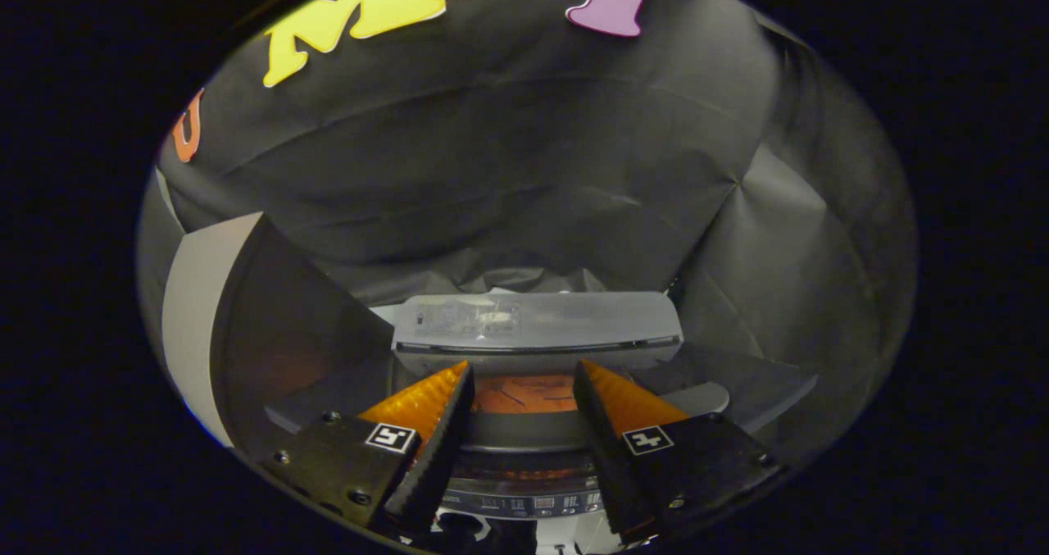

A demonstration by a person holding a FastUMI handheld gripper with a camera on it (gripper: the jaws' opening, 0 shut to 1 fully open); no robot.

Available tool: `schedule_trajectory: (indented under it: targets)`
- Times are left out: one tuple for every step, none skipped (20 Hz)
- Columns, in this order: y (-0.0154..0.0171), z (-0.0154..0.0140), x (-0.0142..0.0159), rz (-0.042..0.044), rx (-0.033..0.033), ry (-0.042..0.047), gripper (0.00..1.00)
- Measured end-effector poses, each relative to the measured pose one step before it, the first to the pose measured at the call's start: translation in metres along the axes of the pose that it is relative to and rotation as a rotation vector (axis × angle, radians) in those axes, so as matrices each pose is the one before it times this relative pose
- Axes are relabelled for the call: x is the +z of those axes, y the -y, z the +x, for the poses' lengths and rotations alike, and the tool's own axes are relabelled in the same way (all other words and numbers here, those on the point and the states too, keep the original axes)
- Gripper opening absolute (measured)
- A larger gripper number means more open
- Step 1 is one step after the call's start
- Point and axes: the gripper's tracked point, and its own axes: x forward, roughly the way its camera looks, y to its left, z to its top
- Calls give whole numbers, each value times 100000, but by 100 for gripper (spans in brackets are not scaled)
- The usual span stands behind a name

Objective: Put the clothes into the washing machine and then close the washing machine lid.

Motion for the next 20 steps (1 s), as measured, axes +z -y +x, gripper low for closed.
schedule_trajectory:
  targets:
    - [180,212,-757,-615,-610,-964,78]
    - [-54,126,-676,-137,187,-1697,78]
    - [-36,267,-940,860,63,-1590,80]
    - [64,259,-1178,1666,495,-2310,80]
    - [134,498,-979,1662,-65,-1674,80]
    - [-67,442,-914,894,-243,-2066,80]
    - [-246,396,-902,886,921,-1807,80]
    - [36,625,-686,111,707,-1433,80]
    - [95,-46,-89,139,-61,-796,80]
    - [6,-90,-203,194,69,-1005,80]
    - [91,58,-687,515,228,-1211,80]
    - [-100,42,-581,654,784,-1035,80]
    - [15,131,-228,753,223,-700,80]
    - [-19,82,-216,875,261,-781,80]
    - [-6,180,-332,445,241,-732,80]
    - [159,67,-325,529,299,-754,80]
    - [-87,113,-339,142,504,-649,80]
    - [80,129,-544,137,273,-1232,80]
    - [-37,146,-362,411,288,-821,80]
    - [-241,63,-272,901,1216,-866,80]
